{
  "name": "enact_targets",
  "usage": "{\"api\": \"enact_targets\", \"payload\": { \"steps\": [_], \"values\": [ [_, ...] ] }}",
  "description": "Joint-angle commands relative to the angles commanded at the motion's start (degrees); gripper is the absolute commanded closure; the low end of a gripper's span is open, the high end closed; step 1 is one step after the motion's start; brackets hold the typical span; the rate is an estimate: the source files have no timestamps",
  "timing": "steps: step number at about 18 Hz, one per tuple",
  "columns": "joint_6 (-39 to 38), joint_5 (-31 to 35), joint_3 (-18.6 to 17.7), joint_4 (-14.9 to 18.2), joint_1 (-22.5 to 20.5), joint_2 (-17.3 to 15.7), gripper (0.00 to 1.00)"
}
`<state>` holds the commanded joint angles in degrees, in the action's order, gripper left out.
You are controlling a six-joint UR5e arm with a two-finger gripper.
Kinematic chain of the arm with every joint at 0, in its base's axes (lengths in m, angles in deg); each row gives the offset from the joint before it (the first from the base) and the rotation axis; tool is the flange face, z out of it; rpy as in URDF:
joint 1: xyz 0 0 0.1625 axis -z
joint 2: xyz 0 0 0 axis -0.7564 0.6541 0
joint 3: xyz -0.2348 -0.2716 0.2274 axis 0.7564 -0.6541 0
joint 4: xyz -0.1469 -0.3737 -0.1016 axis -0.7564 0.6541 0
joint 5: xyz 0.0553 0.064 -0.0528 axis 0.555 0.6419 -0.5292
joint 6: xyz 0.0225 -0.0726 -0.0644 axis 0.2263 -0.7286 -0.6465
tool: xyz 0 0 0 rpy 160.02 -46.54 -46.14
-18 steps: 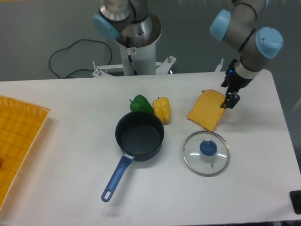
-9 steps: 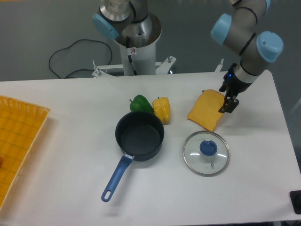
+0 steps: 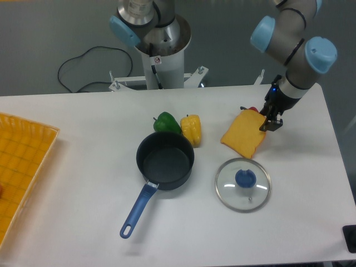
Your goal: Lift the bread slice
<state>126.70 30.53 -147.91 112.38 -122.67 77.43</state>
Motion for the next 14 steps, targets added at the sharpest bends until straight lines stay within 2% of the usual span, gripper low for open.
{"api": "enact_targets", "payload": {
  "steps": [2, 3, 7, 8, 9, 10, 11, 12, 14],
  "values": [
    [-0.18, 0.0, 0.0, 0.0, 0.0, 0.0, 0.49],
    [-0.35, 0.0, 0.0, 0.0, 0.0, 0.0, 0.56],
    [-2.64, 0.09, 0.0, 0.09, 0.18, -0.09, 0.54],
    [-2.73, 0.44, 0.26, 0.09, 0.18, -0.18, 0.48],
    [-2.81, 0.61, 1.48, 0.35, 0.44, -0.09, 0.3],
    [-2.9, 1.14, 2.54, 0.87, 1.31, 0.0, 0.24],
    [-2.9, 2.1, 2.81, 0.79, 2.01, -0.17, 0.05],
    [-3.08, 2.72, 2.99, 0.79, 2.28, -0.18, 0.0],
    [-5.09, 2.99, 2.81, 0.27, 3.16, -0.35, 0.0]
  ]
}}
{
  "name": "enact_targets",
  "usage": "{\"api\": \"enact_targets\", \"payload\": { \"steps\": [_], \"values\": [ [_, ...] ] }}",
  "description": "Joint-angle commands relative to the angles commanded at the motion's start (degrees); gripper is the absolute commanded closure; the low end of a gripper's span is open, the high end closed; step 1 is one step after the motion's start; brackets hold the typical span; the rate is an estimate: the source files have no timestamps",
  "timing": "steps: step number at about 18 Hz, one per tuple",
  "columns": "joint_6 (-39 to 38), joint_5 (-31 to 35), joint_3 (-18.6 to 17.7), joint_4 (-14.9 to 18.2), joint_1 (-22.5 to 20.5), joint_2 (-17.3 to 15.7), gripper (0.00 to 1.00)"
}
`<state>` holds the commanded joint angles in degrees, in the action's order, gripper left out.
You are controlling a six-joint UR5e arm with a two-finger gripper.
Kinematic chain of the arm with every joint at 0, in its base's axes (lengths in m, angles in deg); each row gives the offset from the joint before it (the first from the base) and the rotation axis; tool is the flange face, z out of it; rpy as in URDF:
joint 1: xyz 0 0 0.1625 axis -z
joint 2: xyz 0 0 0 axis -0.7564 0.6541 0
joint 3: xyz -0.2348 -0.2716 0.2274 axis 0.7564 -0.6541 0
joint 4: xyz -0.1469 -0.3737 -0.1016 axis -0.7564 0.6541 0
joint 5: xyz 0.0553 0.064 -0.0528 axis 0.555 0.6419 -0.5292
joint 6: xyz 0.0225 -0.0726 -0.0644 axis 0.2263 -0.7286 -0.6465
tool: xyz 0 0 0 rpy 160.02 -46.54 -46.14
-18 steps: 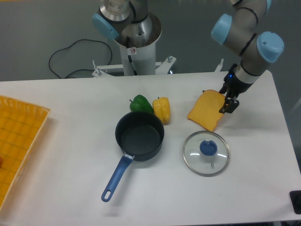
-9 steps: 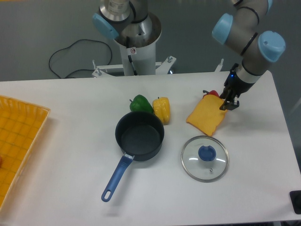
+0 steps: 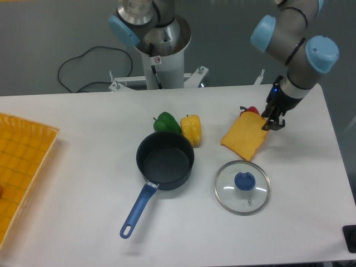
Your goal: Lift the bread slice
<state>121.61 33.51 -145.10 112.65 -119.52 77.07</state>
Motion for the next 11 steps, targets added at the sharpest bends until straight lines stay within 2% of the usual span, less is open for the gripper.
{"api": "enact_targets", "payload": {
  "steps": [4, 8, 11],
  "values": [
    [-9.65, 0.26, 0.44, -0.27, 0.1, -0.53, 0.0],
    [-10.39, 9.57, -0.35, -0.36, -1.57, -1.32, 0.0],
    [-9.51, 9.58, -2.45, -0.97, -2.28, -1.32, 0.0]
  ]
}}
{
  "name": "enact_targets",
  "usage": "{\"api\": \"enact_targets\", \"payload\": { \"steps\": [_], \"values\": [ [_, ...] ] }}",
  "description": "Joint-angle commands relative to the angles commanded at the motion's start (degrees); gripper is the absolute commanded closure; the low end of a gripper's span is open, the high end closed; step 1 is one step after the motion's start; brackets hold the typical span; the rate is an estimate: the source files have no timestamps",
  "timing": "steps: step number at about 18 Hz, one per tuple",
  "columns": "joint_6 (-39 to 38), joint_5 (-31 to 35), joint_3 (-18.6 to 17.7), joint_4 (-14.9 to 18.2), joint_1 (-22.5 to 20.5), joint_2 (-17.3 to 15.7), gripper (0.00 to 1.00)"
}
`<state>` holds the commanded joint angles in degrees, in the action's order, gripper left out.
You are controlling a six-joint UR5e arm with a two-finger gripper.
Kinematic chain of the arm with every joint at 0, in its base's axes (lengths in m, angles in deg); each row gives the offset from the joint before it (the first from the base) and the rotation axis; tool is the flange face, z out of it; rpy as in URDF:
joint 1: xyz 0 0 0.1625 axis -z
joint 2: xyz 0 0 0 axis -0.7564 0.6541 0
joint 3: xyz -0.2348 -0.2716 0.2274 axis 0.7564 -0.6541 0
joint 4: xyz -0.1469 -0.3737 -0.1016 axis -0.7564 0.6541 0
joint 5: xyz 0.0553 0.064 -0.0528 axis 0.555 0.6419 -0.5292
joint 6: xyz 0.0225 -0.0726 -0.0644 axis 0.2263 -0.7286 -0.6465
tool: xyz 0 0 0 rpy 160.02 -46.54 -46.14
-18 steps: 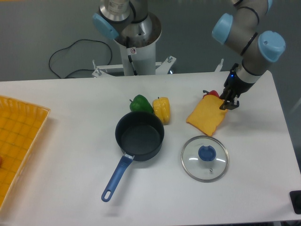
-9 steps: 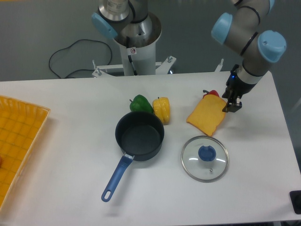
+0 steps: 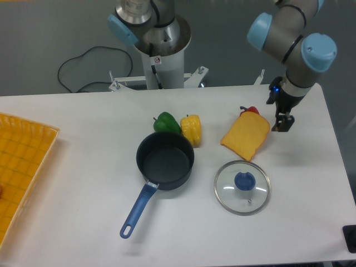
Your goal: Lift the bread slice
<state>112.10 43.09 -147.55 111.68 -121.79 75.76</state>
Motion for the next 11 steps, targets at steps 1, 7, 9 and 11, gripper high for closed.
{"api": "enact_targets", "payload": {
  "steps": [1, 7, 9, 11],
  "values": [
    [-0.08, -0.09, -0.97, -0.79, 0.0, -0.09, 0.0],
    [0.0, -3.69, -2.65, -1.24, 0.18, -0.35, 0.0],
    [0.0, -4.13, -2.65, -1.24, 0.17, -0.35, 0.0],
    [0.18, -5.62, -2.56, -1.24, -0.17, -0.35, 0.0]
  ]
}}
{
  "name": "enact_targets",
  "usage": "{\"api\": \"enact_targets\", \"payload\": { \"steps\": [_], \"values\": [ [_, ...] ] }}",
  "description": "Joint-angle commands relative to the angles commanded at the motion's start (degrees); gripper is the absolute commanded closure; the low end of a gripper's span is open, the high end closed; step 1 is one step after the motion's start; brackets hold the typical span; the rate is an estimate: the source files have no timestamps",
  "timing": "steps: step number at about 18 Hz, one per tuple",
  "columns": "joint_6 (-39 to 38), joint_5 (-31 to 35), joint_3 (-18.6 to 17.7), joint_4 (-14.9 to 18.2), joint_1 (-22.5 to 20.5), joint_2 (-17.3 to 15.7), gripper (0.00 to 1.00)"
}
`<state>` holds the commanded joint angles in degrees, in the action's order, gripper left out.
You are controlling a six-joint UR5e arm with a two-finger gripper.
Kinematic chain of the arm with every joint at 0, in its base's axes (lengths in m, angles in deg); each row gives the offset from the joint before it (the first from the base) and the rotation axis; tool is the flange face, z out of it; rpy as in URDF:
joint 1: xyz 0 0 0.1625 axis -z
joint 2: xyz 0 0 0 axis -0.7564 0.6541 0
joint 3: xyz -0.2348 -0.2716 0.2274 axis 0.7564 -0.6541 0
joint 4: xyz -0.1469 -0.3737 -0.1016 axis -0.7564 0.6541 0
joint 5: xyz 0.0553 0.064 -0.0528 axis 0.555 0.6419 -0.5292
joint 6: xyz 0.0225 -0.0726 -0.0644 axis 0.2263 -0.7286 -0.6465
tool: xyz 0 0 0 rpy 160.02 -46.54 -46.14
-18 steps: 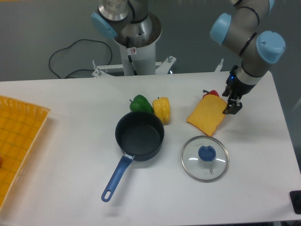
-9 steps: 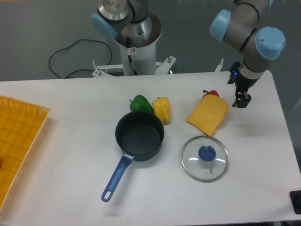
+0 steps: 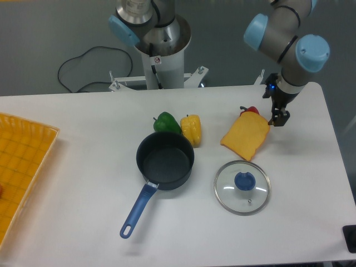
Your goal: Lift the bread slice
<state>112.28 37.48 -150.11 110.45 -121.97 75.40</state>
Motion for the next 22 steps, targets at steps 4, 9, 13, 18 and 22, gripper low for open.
{"api": "enact_targets", "payload": {
  "steps": [4, 9, 13, 18, 22],
  "values": [
    [0.09, -0.53, -1.58, -0.09, 0.7, -0.17, 0.0],
    [0.7, -1.5, -1.93, -0.09, 0.79, -0.18, 0.0],
    [0.79, -1.94, -2.64, -0.17, 0.18, -0.09, 0.0],
    [0.79, -3.79, -2.81, -0.18, 0.26, 0.09, 0.0],
    [0.79, -3.87, -2.29, -0.26, 0.53, 0.53, 0.0]
  ]
}}
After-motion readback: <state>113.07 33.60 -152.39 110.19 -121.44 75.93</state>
